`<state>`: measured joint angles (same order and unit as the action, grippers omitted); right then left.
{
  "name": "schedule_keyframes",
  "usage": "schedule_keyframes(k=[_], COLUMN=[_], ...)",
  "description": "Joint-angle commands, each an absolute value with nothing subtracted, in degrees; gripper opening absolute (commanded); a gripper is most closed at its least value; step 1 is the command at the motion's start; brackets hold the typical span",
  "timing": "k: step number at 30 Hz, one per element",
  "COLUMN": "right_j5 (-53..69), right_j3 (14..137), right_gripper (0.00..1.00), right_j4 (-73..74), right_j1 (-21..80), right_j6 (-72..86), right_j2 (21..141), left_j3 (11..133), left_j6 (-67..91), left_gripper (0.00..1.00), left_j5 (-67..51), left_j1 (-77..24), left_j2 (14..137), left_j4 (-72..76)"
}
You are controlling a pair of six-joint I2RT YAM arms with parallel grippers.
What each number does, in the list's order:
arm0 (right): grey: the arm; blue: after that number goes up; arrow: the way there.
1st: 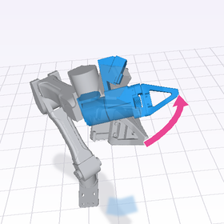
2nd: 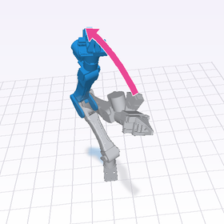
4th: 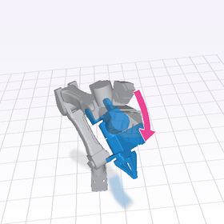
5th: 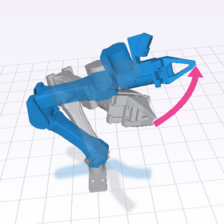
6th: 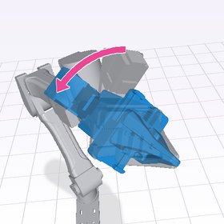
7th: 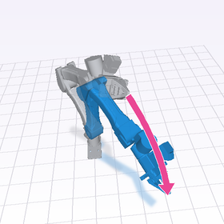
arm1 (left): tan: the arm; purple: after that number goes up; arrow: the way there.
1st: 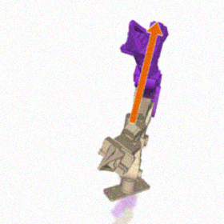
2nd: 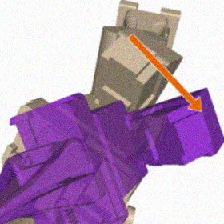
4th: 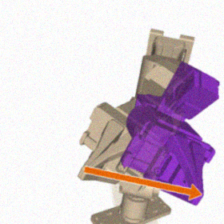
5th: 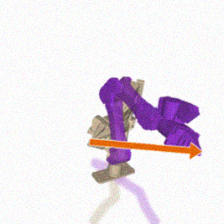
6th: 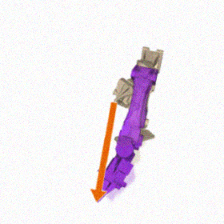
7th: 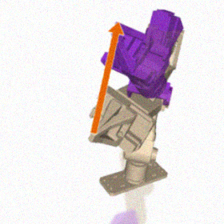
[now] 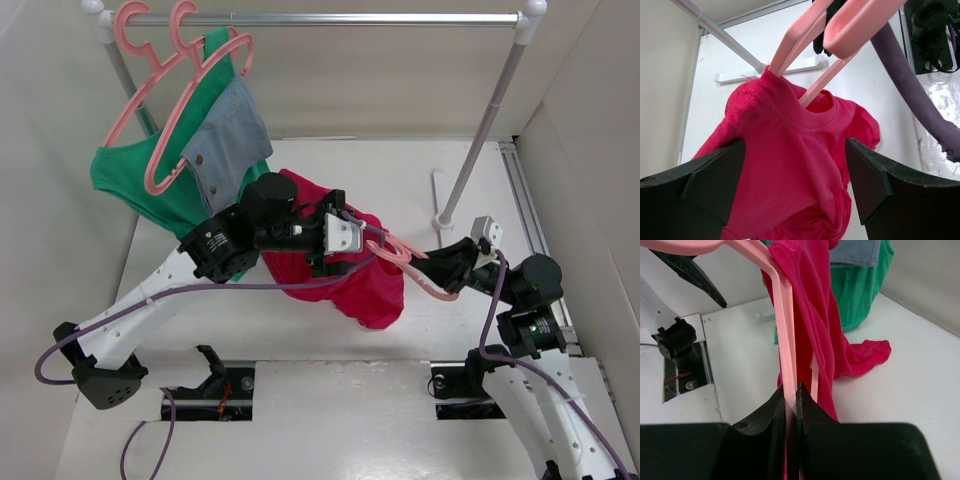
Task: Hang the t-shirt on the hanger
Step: Place tshirt on hanger
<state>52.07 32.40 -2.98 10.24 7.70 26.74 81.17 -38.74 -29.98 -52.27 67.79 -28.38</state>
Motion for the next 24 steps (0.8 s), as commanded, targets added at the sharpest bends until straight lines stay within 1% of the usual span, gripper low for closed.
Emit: schedule_keyframes(k=[1, 2, 7, 9, 10, 11, 14, 15, 16, 19, 21, 24], right_j5=[45.53, 45.53, 46.05, 46.05, 46.05, 46.05, 46.58, 47.37, 48.42, 50.44, 51.23, 51.86], right_j3=[30.59, 30.59, 30.59, 30.59, 30.06, 30.06, 30.58, 31.37, 31.38, 32.96, 34.27, 34.98], right_gripper=[0.00, 0.00, 0.00, 0.00, 0.00, 0.00, 0.00, 0.00, 0.00, 0.00, 0.00, 0.00], right_j4=[-1.14, -1.14, -1.14, -1.14, -1.14, -1.14, -1.14, -1.14, -1.14, -0.44, 1.13, 3.16], right_j1=[9.49, 9.49, 9.49, 9.49, 9.49, 9.49, 9.49, 9.49, 9.49, 9.49, 9.49, 9.49], right_j6=[8.44, 8.44, 8.44, 8.44, 8.44, 8.44, 7.82, 7.82, 7.04, 5.89, 5.19, 3.78], right_j2=[27.86, 27.86, 28.39, 28.39, 28.91, 28.92, 29.62, 30.14, 30.15, 30.76, 31.28, 31.90], left_j3=[85.34, 85.34, 84.73, 84.73, 84.73, 84.73, 84.11, 83.42, 83.41, 83.41, 83.41, 83.41], left_j6=[-38.50, -38.50, -42.18, -43.24, -43.24, -44.03, -46.05, -46.05, -46.92, -49.56, -50.35, -53.95], left_gripper=[0.78, 0.81, 0.83, 0.66, 0.59, 0.57, 0.68, 0.72, 0.79, 0.85, 0.86, 0.88], left_j5=[-34.89, -34.89, -34.89, -34.89, -34.89, -34.89, -30.51, -26.06, -24.01, -19.79, -19.78, -22.23], left_j1=[-52.47, -52.47, -52.47, -52.47, -52.47, -52.47, -52.47, -52.47, -52.47, -52.47, -52.47, -52.47], left_j2=[62.06, 61.44, 60.38, 60.38, 60.38, 60.38, 60.38, 60.38, 60.38, 59.86, 59.85, 59.24], left_j4=[-20.75, -20.13, -19.60, -20.74, -20.74, -21.70, -22.76, -22.76, -21.37, -19.17, -16.70, -17.40])
